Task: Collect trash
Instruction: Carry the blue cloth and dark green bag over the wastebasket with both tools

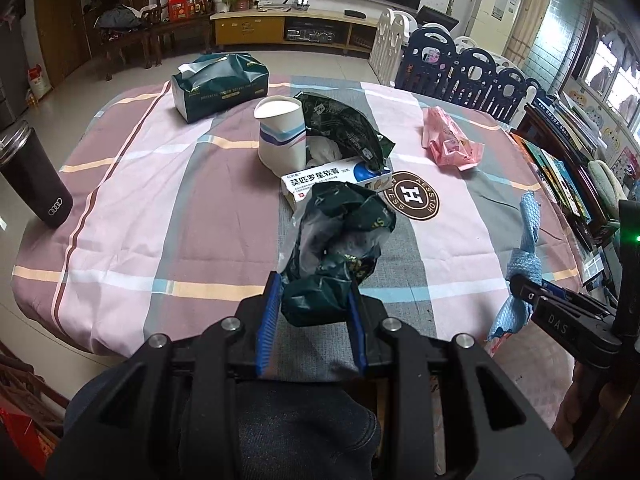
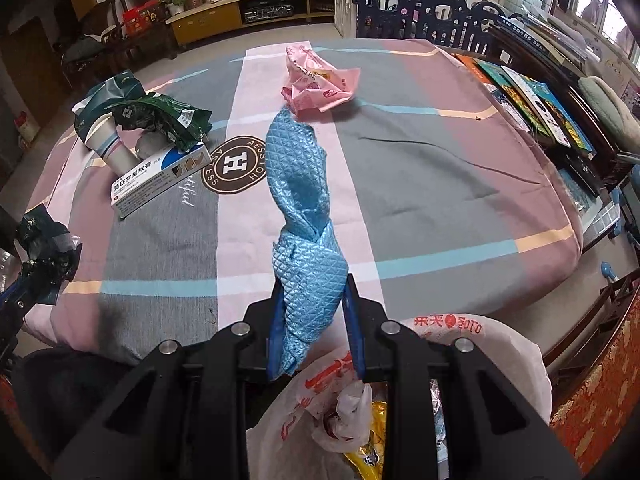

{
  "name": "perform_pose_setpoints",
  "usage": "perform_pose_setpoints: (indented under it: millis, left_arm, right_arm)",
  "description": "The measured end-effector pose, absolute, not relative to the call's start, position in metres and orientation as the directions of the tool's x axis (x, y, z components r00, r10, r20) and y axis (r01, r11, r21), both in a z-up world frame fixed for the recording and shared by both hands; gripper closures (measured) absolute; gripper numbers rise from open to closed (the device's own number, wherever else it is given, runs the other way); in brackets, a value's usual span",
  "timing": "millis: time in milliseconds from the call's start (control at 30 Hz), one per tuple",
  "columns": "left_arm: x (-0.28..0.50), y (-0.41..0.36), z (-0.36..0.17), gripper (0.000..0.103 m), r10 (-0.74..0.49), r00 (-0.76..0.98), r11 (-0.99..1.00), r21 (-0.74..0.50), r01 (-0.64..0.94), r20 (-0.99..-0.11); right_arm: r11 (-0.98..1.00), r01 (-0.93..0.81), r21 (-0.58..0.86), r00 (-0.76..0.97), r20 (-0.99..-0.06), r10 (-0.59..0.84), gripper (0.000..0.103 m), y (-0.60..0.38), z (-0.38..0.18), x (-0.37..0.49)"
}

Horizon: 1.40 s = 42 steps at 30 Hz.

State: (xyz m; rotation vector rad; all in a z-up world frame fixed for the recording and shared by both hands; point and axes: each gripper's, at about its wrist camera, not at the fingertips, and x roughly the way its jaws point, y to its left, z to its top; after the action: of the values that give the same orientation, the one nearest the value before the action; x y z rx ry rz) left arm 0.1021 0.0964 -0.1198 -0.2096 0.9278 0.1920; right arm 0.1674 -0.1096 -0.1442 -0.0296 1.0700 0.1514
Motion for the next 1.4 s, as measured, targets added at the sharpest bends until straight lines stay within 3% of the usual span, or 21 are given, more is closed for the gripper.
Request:
perform_pose_setpoints:
  millis: [633, 933, 1167, 1333, 1400]
  left_arm:
    - [0.1, 0.087, -0.115, 0.071, 0.084, 0.591, 0.967, -0.077, -0.242, -0.802]
    - [0.092, 0.062, -0.095, 0.071, 0.051, 0.625, 0.981, -0.079, -0.179, -0.779]
    - [0.08, 0.013, -0.075, 0.071, -0.038, 0.652, 0.995, -0.086, -0.042, -0.757]
    - [0.07, -0.014, -0.073, 0.071, -0.059, 0.652, 0.998, -0.057, 0.023, -0.756]
    - [0.068, -0.02, -0.074, 0.071, -0.065, 0.646, 0.998, -0.054, 0.037, -0.76]
  right_arm:
    - [0.985, -0.132, 0.112, 0.512, -0.843, 0.165, 0.075, -0.129, -0.113, 0.137]
    - [0.995, -0.088, 0.056, 0.533, -0.841, 0.094, 0.075, -0.188, -0.093, 0.097]
    - [0.999, -0.027, -0.022, 0.342, -0.939, -0.011, 0.075, -0.222, -0.16, 0.057]
    - [0.991, 0.104, 0.08, 0.15, -0.987, 0.064, 0.074, -0.239, -0.211, 0.048]
    - [0.992, 0.114, 0.056, 0.127, -0.991, 0.041, 0.065, -0.239, -0.217, 0.046]
